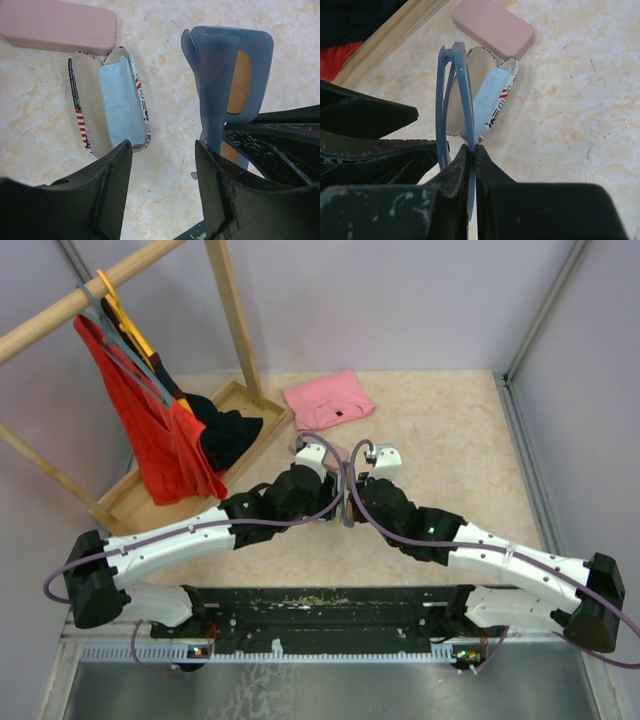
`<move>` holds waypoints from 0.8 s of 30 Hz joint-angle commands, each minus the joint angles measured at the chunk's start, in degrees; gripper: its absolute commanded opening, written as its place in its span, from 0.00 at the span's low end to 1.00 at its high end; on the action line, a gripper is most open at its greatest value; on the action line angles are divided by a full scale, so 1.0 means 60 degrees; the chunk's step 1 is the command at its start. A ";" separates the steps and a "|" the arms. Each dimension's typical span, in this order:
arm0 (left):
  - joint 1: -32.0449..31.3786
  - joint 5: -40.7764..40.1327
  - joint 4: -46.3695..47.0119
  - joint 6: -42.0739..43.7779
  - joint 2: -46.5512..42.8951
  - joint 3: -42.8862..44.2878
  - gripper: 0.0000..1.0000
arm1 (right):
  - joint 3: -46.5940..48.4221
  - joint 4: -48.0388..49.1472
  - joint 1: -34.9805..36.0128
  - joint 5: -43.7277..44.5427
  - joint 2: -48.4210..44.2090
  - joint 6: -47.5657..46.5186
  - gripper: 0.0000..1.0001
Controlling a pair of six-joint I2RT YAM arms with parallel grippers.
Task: Organize the sunglasses
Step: Fold the sunglasses at the center of the board, then place the sunglasses in the sunglasses case.
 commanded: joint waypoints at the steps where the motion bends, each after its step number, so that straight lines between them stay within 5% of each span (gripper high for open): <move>1: -0.0028 0.0337 0.0660 -0.0056 0.0118 0.0161 0.60 | 0.0499 0.0881 0.0191 -0.0637 0.0067 0.0359 0.00; 13: 0.0374 -0.0837 0.0323 0.0244 -0.1254 -0.0691 0.64 | 0.0412 -0.1070 -0.0104 0.1097 -0.0547 0.0288 0.00; 24: 0.3855 0.3710 0.3555 -0.0540 -0.1352 -0.3004 0.67 | 0.0468 -0.1205 -0.1965 -0.1791 -0.0283 0.0481 0.00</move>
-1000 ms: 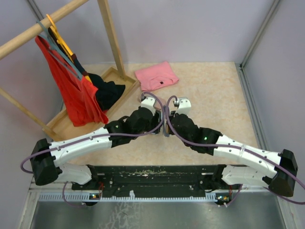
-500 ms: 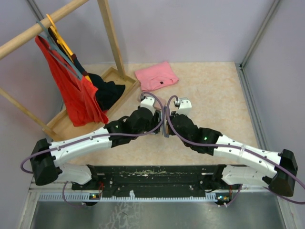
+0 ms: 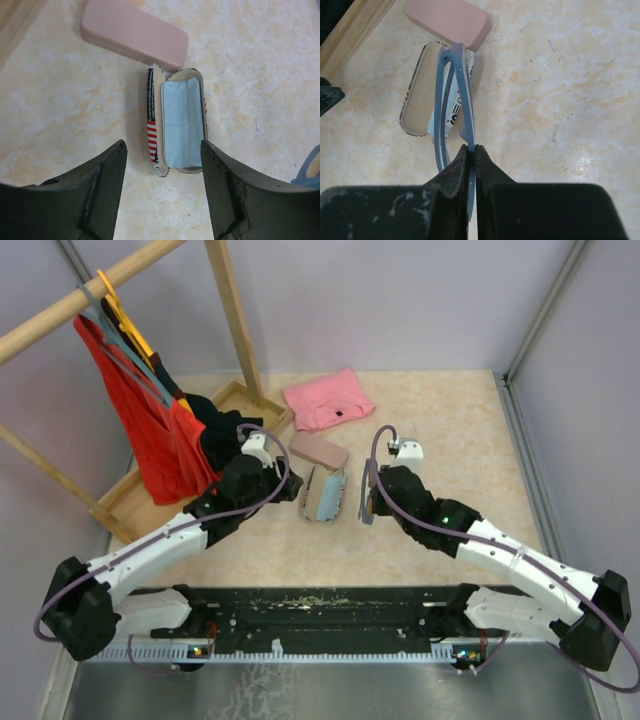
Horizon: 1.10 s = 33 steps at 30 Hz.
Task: Organize the sunglasses
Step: Place the sunglasses in the sunglasses case.
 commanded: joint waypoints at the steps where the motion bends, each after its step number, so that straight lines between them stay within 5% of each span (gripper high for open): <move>1: 0.0979 0.2586 0.1969 -0.0559 0.0635 -0.0469 0.67 | 0.0523 0.0127 -0.0512 -0.1463 0.0345 0.0202 0.00; 13: 0.2082 0.4229 0.4110 -0.0998 0.2772 -0.0708 0.67 | 0.1272 0.1503 -0.1351 -0.3733 0.2213 0.0633 0.00; 33: 0.2474 0.3625 0.5549 -0.1225 0.2883 -0.1778 0.68 | 0.2251 0.3136 -0.1995 -0.4739 0.5574 0.1936 0.00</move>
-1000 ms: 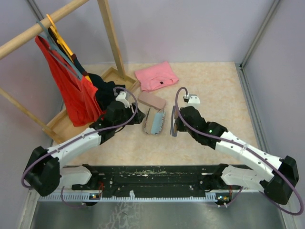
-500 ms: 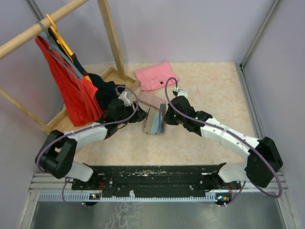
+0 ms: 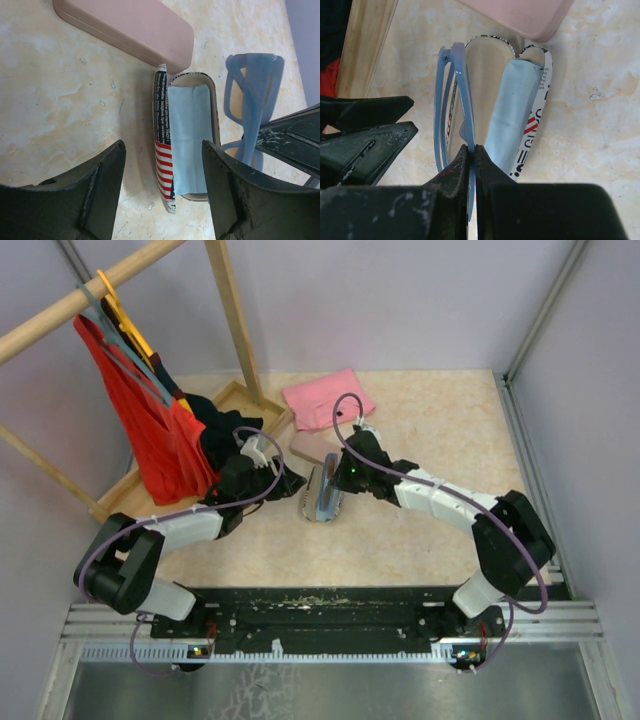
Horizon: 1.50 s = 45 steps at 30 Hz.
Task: Organize the sunglasses
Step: Place the sunglasses in the sunglasses case.
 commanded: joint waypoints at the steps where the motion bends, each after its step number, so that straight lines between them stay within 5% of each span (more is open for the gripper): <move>1: 0.0075 -0.0185 0.0584 0.0035 -0.0063 -0.0056 0.69 | 0.0604 0.0744 -0.0084 -0.0219 0.0397 0.0267 0.00; 45: -0.0052 0.1576 0.0583 0.0330 0.1429 0.0694 0.69 | -0.1013 0.1932 -0.0860 -0.1414 0.1015 0.0434 0.00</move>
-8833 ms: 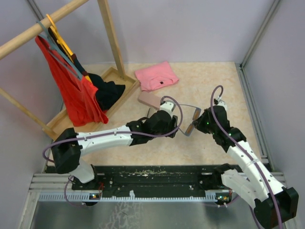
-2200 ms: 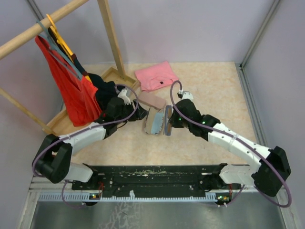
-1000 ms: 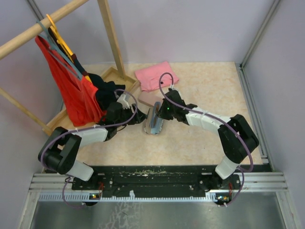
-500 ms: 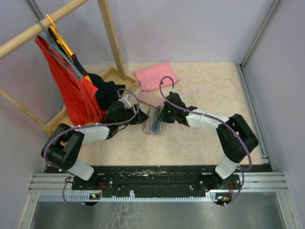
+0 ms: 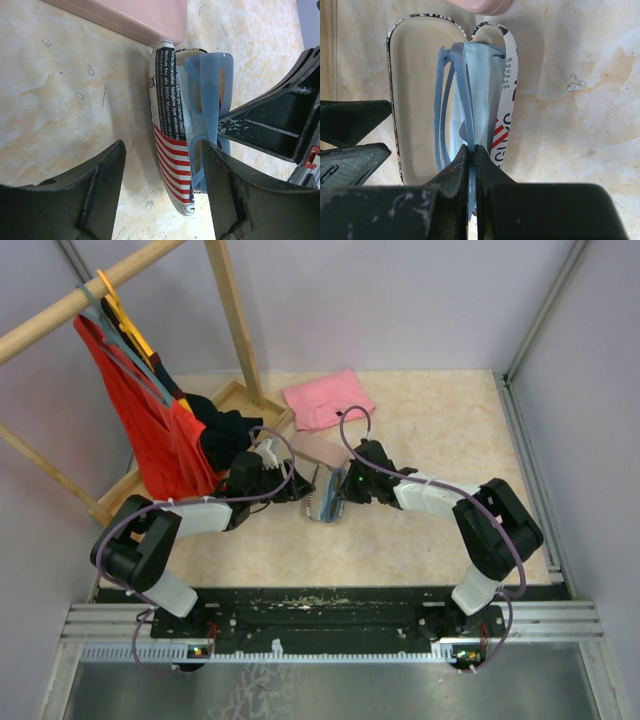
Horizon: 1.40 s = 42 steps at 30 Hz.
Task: Organize the sunglasses
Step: Place the sunglasses in the sunglasses case.
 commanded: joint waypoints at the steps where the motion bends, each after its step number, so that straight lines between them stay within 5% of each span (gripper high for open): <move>1: -0.0063 0.0371 0.0466 -0.0043 0.0150 0.0178 0.69 | -0.0088 0.0720 -0.0164 -0.0276 -0.0043 -0.0002 0.00; 20: -0.0462 0.0588 0.0481 0.0053 0.0429 0.0604 0.68 | -0.0297 0.0826 -0.0333 -0.0442 0.0392 -0.0163 0.00; 42: -0.0623 0.0700 0.0423 0.0083 0.0561 0.0824 0.69 | -0.0141 -0.0004 -0.0333 0.0212 -0.0354 -0.0574 0.20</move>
